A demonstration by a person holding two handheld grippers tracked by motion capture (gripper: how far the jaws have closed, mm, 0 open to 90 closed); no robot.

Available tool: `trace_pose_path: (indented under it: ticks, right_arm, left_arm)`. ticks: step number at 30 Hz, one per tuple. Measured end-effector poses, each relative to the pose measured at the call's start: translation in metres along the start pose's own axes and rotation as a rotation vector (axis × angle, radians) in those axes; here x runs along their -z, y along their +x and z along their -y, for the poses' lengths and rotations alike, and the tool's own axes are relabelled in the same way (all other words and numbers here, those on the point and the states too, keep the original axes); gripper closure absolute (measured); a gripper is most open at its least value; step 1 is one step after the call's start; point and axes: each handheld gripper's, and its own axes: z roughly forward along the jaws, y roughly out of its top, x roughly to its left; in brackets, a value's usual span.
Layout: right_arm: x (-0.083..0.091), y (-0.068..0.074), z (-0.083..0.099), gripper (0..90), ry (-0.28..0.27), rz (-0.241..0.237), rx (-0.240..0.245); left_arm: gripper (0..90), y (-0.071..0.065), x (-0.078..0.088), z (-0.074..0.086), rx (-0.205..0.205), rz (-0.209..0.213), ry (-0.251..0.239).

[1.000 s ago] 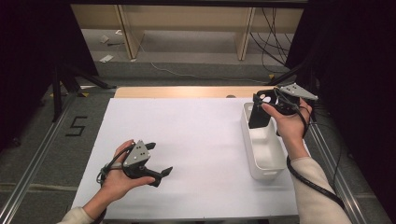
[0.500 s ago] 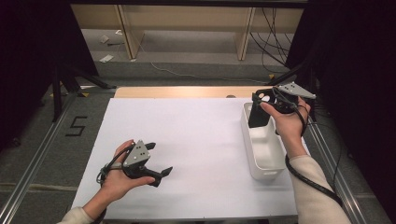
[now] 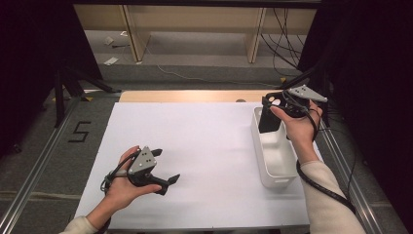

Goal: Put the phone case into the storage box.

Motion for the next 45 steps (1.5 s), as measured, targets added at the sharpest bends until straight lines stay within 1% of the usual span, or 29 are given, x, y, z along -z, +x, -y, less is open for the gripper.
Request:
trace_pose_path:
  ticks: [45]
  right_arm:
    - [-0.013, -0.003, 0.000, 16.1, 0.009, 0.007, 0.007]
  left_arm:
    - [0.0, 0.000, 0.000, 0.000, 0.002, -0.002, -0.002]
